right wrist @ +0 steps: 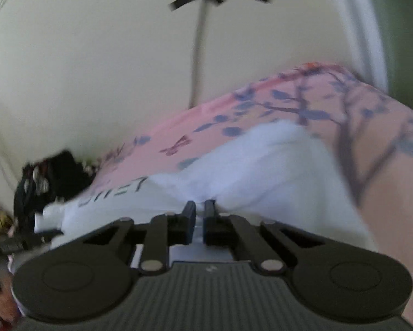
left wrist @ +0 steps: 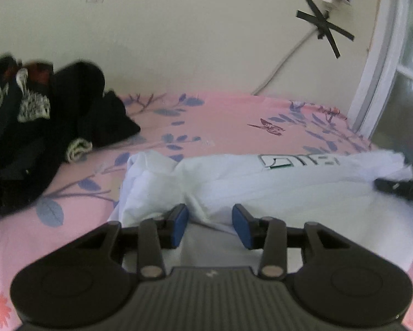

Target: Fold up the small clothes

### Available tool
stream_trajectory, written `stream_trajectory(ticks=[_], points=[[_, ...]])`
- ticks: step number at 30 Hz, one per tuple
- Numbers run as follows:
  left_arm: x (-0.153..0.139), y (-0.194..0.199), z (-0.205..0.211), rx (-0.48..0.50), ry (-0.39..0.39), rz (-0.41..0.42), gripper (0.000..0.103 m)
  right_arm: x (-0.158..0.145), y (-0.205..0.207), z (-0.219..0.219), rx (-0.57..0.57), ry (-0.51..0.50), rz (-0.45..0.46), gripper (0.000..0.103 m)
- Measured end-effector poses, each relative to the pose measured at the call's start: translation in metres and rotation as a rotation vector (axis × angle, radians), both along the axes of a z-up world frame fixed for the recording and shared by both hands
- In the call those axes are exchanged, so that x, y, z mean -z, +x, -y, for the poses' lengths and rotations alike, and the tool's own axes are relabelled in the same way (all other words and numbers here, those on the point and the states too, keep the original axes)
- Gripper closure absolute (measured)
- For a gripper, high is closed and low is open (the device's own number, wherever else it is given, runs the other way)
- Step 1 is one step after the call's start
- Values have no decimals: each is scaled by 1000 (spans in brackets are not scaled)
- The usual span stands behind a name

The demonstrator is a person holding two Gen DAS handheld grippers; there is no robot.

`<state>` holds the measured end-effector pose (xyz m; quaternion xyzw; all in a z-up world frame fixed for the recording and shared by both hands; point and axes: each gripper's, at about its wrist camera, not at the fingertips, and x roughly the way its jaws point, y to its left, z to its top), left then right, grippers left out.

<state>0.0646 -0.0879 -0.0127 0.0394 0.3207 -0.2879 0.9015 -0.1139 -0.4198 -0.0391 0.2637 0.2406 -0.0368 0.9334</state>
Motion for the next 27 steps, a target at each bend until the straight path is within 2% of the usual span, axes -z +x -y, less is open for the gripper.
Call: stream_trajectory(ticks=[2,4,7,12,19,27], points=[[2,-10,8,-7,49,57,64,1,-4,3,13,19,13,103],[2,-11,8,-9,58,65,64,1,-5,1,15,9,15,103],[1,-7,3,-4,26,44,63,0,-8,-3,16,-17,13,103],[2,-7,3,3,16,41,62,-1,-3,-5,19,-29,9,103],[2,-6,-2,32,-27,21,51,-1,-3,-5,19,-35,8,103],[2,-6,-4,47,-49,11,48,-1,-3,-7,23,-46,8,103]])
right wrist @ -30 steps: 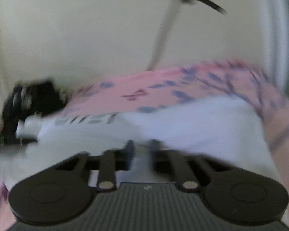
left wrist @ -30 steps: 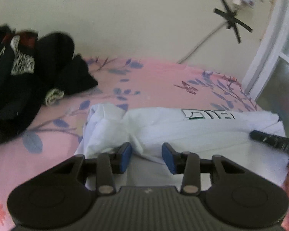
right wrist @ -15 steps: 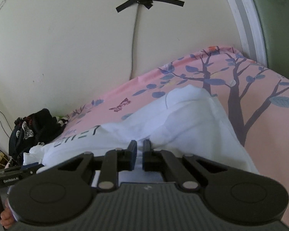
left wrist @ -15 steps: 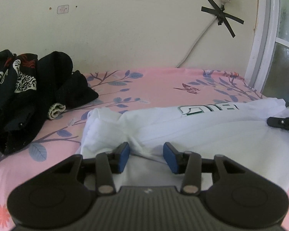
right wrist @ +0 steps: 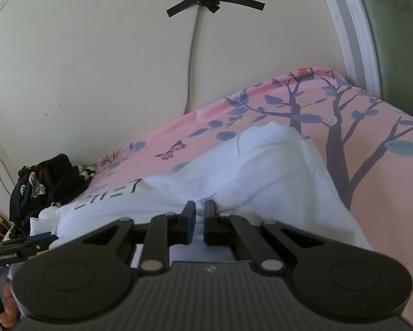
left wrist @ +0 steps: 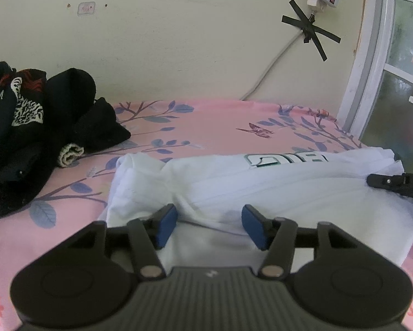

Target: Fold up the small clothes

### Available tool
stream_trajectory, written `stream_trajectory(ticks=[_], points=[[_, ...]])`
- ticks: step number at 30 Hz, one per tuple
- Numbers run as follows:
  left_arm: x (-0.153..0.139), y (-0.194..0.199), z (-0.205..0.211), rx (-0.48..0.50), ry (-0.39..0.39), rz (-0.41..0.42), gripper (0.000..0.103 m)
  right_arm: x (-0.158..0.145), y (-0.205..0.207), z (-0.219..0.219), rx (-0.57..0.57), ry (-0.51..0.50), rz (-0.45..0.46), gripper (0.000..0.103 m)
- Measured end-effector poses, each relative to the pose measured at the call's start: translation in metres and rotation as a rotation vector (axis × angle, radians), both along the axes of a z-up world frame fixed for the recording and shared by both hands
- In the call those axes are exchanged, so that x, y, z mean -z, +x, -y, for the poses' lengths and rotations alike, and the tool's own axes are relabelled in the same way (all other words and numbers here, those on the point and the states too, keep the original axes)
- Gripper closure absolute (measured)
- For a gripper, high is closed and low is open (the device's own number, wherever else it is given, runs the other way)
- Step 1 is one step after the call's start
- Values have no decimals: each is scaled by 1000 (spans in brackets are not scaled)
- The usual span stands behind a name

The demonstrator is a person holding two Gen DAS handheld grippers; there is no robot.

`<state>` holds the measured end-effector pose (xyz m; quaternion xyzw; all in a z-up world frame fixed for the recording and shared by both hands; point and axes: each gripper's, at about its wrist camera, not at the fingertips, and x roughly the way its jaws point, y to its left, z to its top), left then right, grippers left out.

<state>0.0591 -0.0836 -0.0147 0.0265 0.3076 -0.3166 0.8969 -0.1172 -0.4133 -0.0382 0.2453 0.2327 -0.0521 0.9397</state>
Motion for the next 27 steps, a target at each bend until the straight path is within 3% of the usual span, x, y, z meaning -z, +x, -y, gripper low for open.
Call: stream_trajectory(ticks=[3,12,27], points=[[0,0,-1,10,-6,-3,44,0,0,0,0,3,1,103],[-3,-8,1,74,-15,15,2,1,-1,3,-3,22,10,103],[-2,-2,-9,78,-74,-33,0,-2,-4,-1,-14,7,30,103]])
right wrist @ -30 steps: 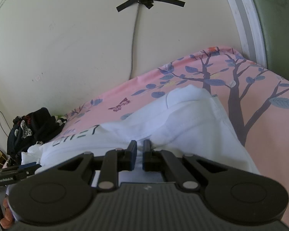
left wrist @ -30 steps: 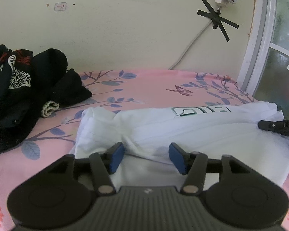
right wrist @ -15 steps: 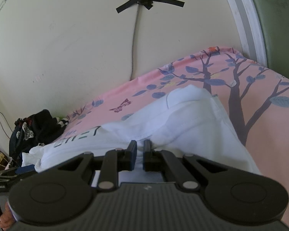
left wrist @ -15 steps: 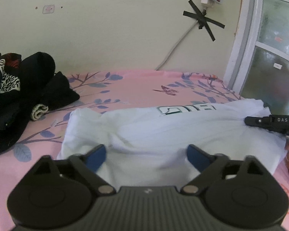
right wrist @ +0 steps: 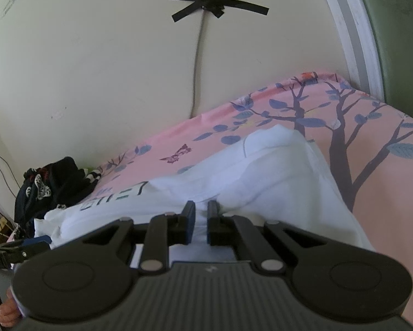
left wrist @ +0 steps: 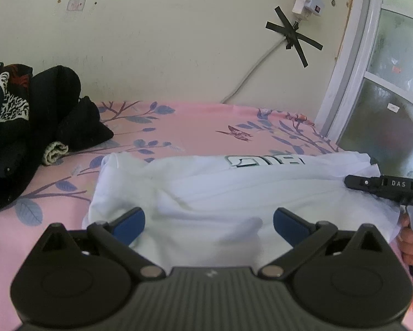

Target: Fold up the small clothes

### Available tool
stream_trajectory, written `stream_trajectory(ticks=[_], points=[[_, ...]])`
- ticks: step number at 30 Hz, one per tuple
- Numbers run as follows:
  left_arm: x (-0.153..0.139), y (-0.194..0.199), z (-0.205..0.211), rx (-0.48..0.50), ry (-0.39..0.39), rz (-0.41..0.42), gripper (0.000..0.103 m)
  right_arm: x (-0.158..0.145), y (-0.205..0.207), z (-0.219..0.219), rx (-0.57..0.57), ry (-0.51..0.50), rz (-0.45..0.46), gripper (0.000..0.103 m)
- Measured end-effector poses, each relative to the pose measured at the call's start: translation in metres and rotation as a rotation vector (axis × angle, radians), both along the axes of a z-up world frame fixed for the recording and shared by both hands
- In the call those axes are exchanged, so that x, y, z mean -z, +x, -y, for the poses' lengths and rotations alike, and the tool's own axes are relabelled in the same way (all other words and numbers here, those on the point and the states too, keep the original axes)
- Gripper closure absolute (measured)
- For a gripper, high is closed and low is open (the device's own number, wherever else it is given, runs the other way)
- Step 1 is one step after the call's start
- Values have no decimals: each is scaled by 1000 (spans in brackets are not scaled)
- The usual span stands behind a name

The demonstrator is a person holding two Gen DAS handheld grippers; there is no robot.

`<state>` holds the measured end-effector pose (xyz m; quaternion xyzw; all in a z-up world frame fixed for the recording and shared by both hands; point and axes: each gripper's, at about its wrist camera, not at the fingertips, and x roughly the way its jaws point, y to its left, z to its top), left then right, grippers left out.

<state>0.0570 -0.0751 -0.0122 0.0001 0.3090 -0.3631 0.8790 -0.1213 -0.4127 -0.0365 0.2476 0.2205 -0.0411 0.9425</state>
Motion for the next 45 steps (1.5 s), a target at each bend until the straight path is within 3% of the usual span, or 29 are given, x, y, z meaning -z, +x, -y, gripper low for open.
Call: stream_trajectory(ticks=[4,6,8,10,14,18,25,29,35,39,43,45], points=[[0,1,-3,3,-17,-7,0,0,-1,0,-17,8,9,103],[1,2,-3,1,-24,-10,0,0,-1,0,-49,19,20,90],[1,2,-4,2,-25,-12,0,-2,-1,-2,-99,29,40,52],[1,2,-4,4,-24,-14,0,-7,-2,-11,-142,5,56,42],[1,3,-4,7,-27,-19,0,-22,-16,-30,-117,-93,49,41],[0,3,-6,10,-36,-23,0,-41,-53,-13,-33,-111,91,40],[-4,-2,-10,36,-71,0,0,-14,-98,54,131,140,-4,37],[-8,-7,-16,42,-117,28,0,0,-94,56,99,243,-19,36],[-8,-7,-15,66,-130,5,0,-3,-73,37,50,162,-55,34],[-7,-5,-13,70,-121,-19,0,-4,-70,38,81,121,-55,34],[-2,3,-7,57,-78,-70,7,-1,-69,46,86,151,-34,34],[-1,4,-6,49,-67,-68,10,-1,-63,43,81,157,-29,27]])
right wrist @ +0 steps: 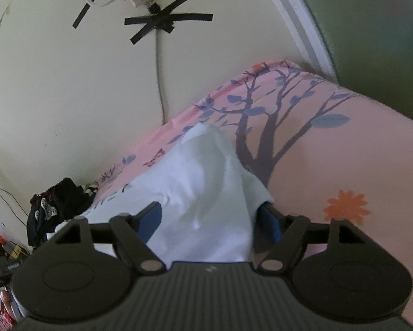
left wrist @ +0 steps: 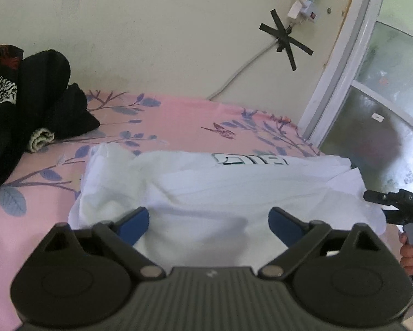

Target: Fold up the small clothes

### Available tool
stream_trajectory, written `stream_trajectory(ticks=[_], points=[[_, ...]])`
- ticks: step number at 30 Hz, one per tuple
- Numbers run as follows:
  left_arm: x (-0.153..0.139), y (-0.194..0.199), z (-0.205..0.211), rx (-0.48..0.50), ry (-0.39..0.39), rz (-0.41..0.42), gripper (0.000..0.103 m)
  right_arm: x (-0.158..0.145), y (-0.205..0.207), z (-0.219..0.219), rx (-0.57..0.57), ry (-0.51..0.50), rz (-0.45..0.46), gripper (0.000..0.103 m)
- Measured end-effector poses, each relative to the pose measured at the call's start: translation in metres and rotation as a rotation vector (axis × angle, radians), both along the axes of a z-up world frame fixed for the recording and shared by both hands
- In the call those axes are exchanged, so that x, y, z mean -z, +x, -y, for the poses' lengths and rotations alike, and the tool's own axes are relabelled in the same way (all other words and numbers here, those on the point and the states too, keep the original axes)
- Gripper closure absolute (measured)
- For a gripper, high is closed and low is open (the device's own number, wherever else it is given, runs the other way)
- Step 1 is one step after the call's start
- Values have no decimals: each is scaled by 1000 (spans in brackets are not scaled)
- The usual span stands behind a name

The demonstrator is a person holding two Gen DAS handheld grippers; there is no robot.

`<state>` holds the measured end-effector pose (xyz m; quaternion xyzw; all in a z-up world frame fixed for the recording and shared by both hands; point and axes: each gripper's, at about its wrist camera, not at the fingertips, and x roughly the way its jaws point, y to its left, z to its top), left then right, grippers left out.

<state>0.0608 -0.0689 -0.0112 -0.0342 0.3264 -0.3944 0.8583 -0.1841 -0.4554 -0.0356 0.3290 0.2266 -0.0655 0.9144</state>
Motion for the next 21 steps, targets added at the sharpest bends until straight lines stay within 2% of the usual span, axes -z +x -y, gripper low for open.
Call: stream_trajectory(ticks=[1,2,3,4,5,6,8,10,13,15,18,21], points=[[0,-2,1,-13,18,15,20,-1,4,-4,-2,2,1,36],[0,-3,3,-26,39,29,25,-1,11,-9,-19,2,-10,38],[0,-5,4,-39,57,41,36,-2,15,-15,-14,-17,-14,42],[0,-5,5,-48,69,50,45,-4,18,-20,-19,-29,-20,62],[0,-6,6,-58,78,58,49,-5,21,-22,-25,-13,-19,76],[0,-7,5,-64,81,61,54,-8,21,-23,-20,8,-14,79],[0,-5,3,-72,73,57,56,-23,16,-28,-5,4,23,90],[-2,-4,-1,-69,43,47,58,-48,12,-39,-33,-13,90,91],[-8,-2,-14,-62,-41,33,55,-90,19,-74,-125,-83,170,92],[-16,0,-31,-85,-129,12,54,-111,33,-110,-213,-142,196,92],[-30,-1,-71,-146,-271,-9,49,-125,62,-174,-376,-219,199,93],[-42,-7,-117,-234,-322,10,43,-118,97,-253,-541,-346,163,98]])
